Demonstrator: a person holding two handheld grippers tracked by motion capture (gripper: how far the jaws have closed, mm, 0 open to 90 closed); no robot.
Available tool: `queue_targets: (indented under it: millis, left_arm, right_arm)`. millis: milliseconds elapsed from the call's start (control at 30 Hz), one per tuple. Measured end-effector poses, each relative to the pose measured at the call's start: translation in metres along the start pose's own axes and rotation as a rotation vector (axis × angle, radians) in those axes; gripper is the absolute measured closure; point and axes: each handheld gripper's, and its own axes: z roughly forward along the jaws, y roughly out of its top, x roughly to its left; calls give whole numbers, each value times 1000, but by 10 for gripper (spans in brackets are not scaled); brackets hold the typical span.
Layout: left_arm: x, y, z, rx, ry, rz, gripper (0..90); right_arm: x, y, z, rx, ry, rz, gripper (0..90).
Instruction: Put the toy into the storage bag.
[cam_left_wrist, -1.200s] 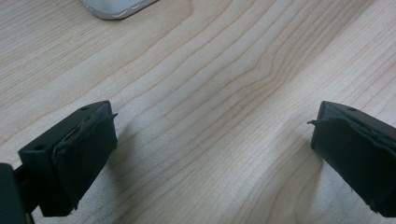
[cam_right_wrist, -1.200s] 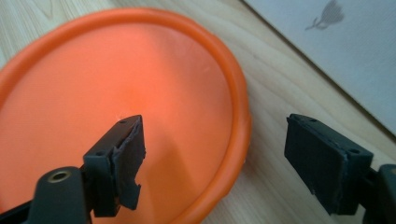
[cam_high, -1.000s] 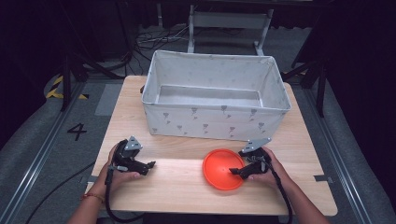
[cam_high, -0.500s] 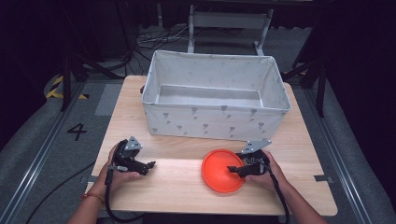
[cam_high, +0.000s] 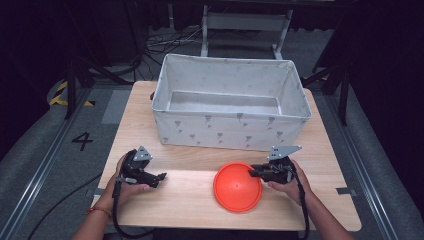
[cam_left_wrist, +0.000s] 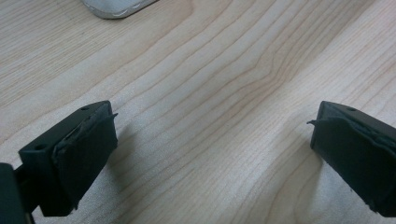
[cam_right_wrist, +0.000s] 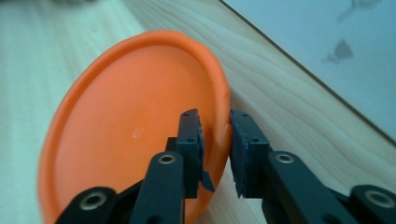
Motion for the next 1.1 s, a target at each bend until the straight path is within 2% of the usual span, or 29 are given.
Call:
queue_targets:
  millis: [33, 67, 100, 267, 433, 600, 833, 933, 1100]
  left_arm:
    - [0, 0, 0, 0, 0, 0, 8]
    - [0, 0, 0, 0, 1, 0, 8]
    - [0, 0, 0, 0, 0, 1, 8]
    - [0, 0, 0, 0, 0, 0, 8]
    - [0, 0, 0, 1, -4, 1, 8]
    - [0, 0, 0, 1, -4, 1, 8]
    - [0, 0, 0, 1, -4, 1, 8]
    - [0, 0, 0, 1, -3, 2, 8]
    - [0, 0, 0, 0, 2, 2, 10]
  right_arm:
    - [0, 0, 0, 0, 0, 0, 775]
    - [5, 5, -6, -1, -6, -32, 791]
    - [7, 6, -9, -9, -4, -45, 799]
    - [17, 14, -21, -33, 0, -88, 820]
    - [28, 21, -30, -26, -15, -146, 826]
    - [35, 27, -39, -16, -42, -202, 827]
    - [41, 37, -54, 30, -107, -287, 828]
    - [44, 42, -63, 38, -133, -311, 828]
    - [45, 47, -78, 31, -159, -318, 828]
